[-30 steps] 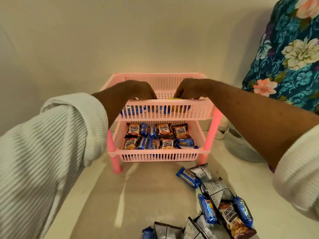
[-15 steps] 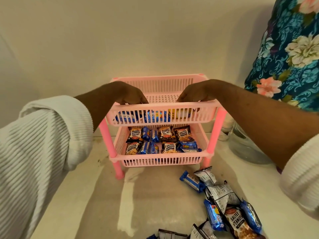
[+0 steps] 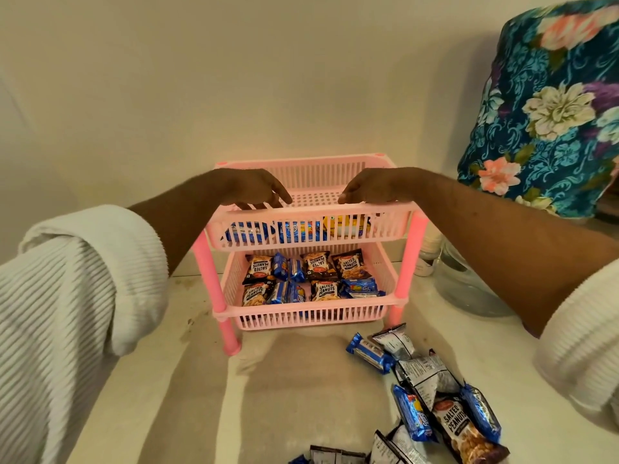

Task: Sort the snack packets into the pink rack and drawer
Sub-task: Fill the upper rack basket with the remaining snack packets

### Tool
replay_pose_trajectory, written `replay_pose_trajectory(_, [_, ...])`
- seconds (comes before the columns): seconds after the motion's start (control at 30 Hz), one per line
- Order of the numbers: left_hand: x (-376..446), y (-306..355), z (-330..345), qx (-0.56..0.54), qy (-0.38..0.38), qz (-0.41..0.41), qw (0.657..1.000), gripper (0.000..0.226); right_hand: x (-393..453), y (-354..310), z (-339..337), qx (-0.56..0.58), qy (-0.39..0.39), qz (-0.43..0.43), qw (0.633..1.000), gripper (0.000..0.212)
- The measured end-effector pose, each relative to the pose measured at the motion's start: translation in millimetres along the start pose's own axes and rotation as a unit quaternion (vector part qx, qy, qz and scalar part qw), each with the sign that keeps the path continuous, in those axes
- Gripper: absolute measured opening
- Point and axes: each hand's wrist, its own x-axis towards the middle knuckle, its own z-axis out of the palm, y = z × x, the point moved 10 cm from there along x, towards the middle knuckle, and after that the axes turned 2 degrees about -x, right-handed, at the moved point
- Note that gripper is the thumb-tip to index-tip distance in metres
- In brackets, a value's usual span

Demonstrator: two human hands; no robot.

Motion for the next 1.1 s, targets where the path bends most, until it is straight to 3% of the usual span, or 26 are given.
replay_pose_trajectory(0.17, [-38.2,32.3,-1.5,0.073,0.108,0.129,0.983,0.035,-14.2,-14.5,-23.1,-0.026,0.162,-0.055,0.985,0.029])
replay_pose_trajectory(0.27, [-77.8,52.6,5.5,0.168,0.253,0.227,0.925,0.029,-62.4,-31.7,-40.9,-0.030,0.367,-0.124,0.921,0.022])
replay_pose_trajectory(0.33, [-105.8,60.2,28.1,0.132,0.301,0.292,0.898,0.026,-106.4,-36.8,-31.7,-0.010,0.481,-0.170,0.860,0.017])
replay_pose_trajectory(0.4, [-125.7,60.9,59.6,0.095,0.314,0.341,0.881,0.023,-142.4,-35.3,-5.8,0.009,0.533,-0.194,0.824,0.014])
replay_pose_trajectory(0.47, [-136.8,51.2,95.8,0.080,0.311,0.364,0.874,0.022,-167.1,-26.1,29.2,0.010,0.552,-0.202,0.809,0.011])
replay_pose_trajectory(0.6, [-129.3,8.9,176.7,0.064,0.238,0.345,0.906,0.016,-185.6,20.6,108.4,0.003,0.521,-0.143,0.841,0.011])
replay_pose_trajectory(0.73, [-108.5,-37.9,267.3,0.062,0.054,0.288,0.954,0.017,-174.3,98.2,183.4,-0.001,0.374,0.009,0.928,0.020])
replay_pose_trajectory(0.83, [-109.2,-68.5,333.6,0.067,-0.111,0.228,0.965,0.044,-175.2,164.4,242.0,-0.021,0.204,0.161,0.965,0.044])
replay_pose_trajectory(0.93, [-121.1,-94.0,383.4,0.083,-0.231,0.165,0.955,0.073,-187.8,200.4,274.5,-0.019,0.153,0.214,0.965,0.058])
replay_pose_trajectory(1.0, [-126.7,-106.3,403.2,0.136,-0.254,0.144,0.947,0.083,-189.4,208.9,283.6,-0.034,0.151,0.200,0.968,0.060])
replay_pose_trajectory(1.1, [-128.7,-114.7,414.5,0.167,-0.227,0.127,0.951,0.088,-188.5,218.7,287.3,-0.027,0.160,0.201,0.966,0.066])
